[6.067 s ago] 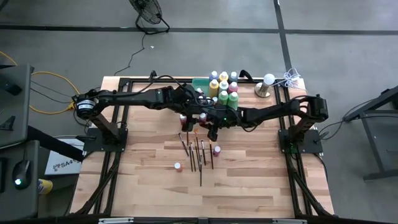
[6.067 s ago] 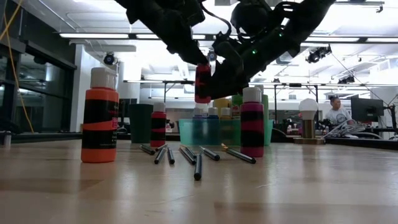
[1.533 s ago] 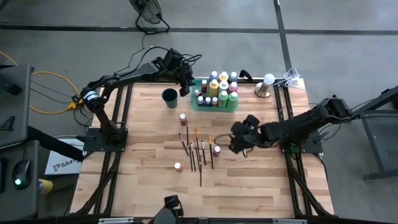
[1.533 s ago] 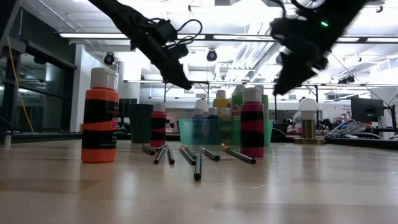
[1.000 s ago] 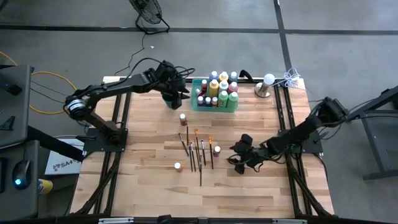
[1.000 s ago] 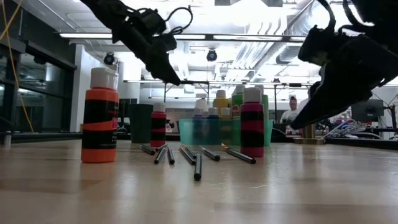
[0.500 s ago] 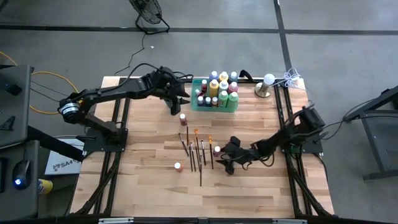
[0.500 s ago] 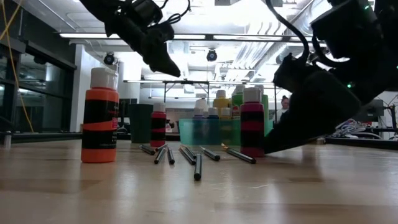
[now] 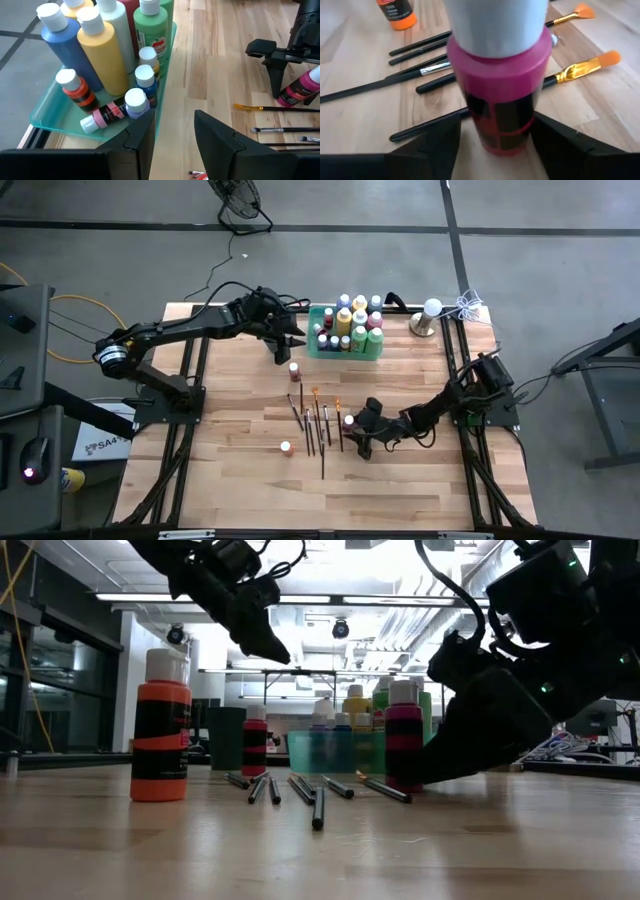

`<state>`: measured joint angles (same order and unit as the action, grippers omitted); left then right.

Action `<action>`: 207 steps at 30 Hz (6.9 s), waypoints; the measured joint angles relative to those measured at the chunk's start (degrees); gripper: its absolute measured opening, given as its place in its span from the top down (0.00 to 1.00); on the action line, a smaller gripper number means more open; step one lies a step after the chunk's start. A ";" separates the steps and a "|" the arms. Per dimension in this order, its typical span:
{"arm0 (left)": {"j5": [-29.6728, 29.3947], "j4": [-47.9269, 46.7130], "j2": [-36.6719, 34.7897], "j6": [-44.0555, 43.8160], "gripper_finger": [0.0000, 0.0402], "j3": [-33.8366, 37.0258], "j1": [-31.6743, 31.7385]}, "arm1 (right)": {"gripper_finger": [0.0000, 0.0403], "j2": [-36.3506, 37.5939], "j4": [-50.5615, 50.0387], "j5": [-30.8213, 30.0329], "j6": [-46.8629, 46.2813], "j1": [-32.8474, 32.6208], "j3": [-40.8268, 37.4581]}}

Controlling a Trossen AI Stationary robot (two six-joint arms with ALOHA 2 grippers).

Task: Pick & Place Paint Supplies
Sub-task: Put the small pink paint bottle into the green bin, then put the small red paint bottle into the green bin

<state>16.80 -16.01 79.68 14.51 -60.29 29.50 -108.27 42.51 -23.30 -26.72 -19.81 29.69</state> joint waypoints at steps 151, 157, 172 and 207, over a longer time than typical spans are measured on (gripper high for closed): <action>-10.32 27.64 23.45 4.72 0.72 -5.21 7.41 | 0.45 22.51 -52.18 -2.32 -3.68 10.05 21.01; -10.24 27.66 25.72 3.09 0.70 -6.21 8.45 | 0.45 22.21 -52.16 -2.14 -3.70 10.05 21.01; -9.50 26.14 26.05 1.06 0.67 -6.21 9.51 | 0.45 22.21 -52.11 -2.11 -3.67 10.05 21.02; 0.42 0.68 1.83 1.44 0.47 0.51 9.40 | 0.45 14.21 -29.93 -7.90 2.62 5.44 15.22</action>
<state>17.22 -15.33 81.51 15.95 -59.78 38.90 -94.06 12.58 -31.20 -24.11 -14.37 44.91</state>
